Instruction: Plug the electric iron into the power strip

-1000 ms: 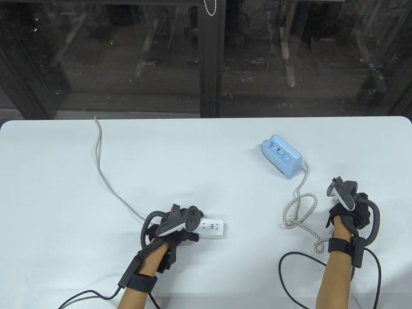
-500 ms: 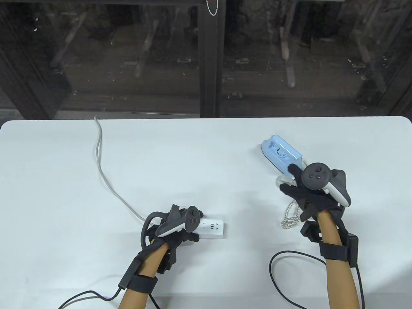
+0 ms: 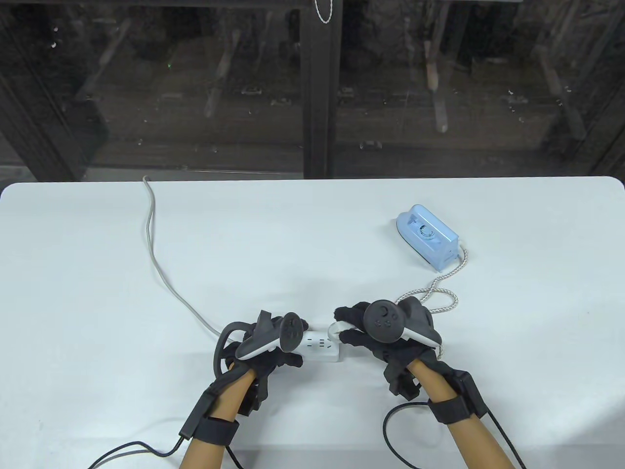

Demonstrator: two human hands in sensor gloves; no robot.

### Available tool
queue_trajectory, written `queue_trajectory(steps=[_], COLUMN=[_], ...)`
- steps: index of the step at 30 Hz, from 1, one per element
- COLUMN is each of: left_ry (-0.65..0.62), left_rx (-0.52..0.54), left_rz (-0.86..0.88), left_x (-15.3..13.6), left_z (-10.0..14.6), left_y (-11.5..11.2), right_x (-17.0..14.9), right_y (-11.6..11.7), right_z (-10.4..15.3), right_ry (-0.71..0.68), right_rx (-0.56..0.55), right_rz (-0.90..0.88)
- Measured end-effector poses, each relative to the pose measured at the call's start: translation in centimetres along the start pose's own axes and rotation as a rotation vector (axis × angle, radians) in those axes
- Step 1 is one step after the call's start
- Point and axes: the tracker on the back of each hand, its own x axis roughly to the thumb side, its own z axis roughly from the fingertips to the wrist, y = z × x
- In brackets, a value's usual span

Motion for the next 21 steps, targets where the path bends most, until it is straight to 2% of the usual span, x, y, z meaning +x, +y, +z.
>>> queue_trajectory(steps=[3, 7, 15, 21], left_ry=[0.0, 0.0, 0.001, 0.006], left_rx=[-0.001, 0.002, 0.0, 0.0], left_rz=[0.001, -0.003, -0.003, -0.003], left_x=[0.0, 0.0, 0.0, 0.1], left_z=[0.0, 0.0, 0.0, 0.0], left_y=[0.0, 0.0, 0.0, -0.1], right_x=[0.3, 0.7, 1.0, 1.2], right_y=[1.1, 1.9, 1.6, 2.1], right_z=[-0.2, -0.4, -0.1, 0.0], right_ry=[0.01, 0.027, 0.038, 0.044], right_rx=[0.028, 0.007, -0.003, -0.001], right_rz=[-0.037, -0.04, 0.014, 0.04])
